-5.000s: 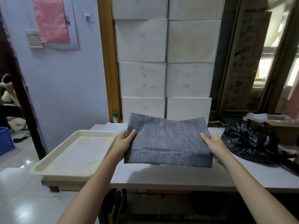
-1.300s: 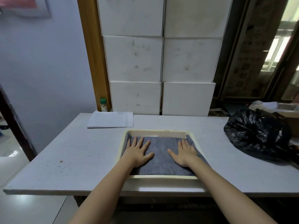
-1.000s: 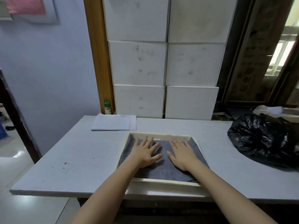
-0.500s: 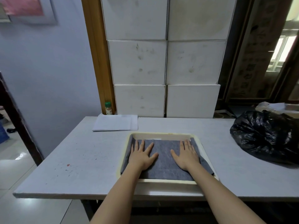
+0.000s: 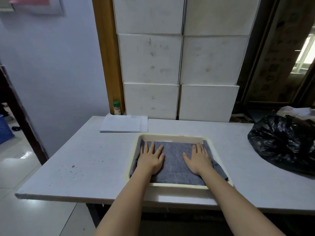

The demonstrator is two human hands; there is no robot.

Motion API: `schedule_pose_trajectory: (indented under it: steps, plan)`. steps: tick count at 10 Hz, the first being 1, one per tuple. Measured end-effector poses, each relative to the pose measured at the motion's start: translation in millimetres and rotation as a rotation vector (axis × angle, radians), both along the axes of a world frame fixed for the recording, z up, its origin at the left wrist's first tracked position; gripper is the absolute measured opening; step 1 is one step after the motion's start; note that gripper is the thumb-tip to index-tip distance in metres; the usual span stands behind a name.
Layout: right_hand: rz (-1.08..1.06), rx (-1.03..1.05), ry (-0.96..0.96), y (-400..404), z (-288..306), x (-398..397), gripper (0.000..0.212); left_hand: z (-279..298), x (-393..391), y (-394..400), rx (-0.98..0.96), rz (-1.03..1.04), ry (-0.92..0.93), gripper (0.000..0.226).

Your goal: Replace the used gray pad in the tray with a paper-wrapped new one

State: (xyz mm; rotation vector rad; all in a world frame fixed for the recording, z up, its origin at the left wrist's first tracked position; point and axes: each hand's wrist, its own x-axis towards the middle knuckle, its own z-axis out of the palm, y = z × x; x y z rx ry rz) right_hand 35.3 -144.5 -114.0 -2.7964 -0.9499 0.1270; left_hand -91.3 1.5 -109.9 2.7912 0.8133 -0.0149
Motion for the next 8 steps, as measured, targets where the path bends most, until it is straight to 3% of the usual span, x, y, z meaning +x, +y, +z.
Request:
schedule_pose_trajectory:
  steps: [8]
  plan:
    - [-0.025, 0.031, 0.015, 7.2, 15.9, 2.1, 0.071, 12.0, 9.7, 5.1, -0.041, 0.026, -0.005, 0.051]
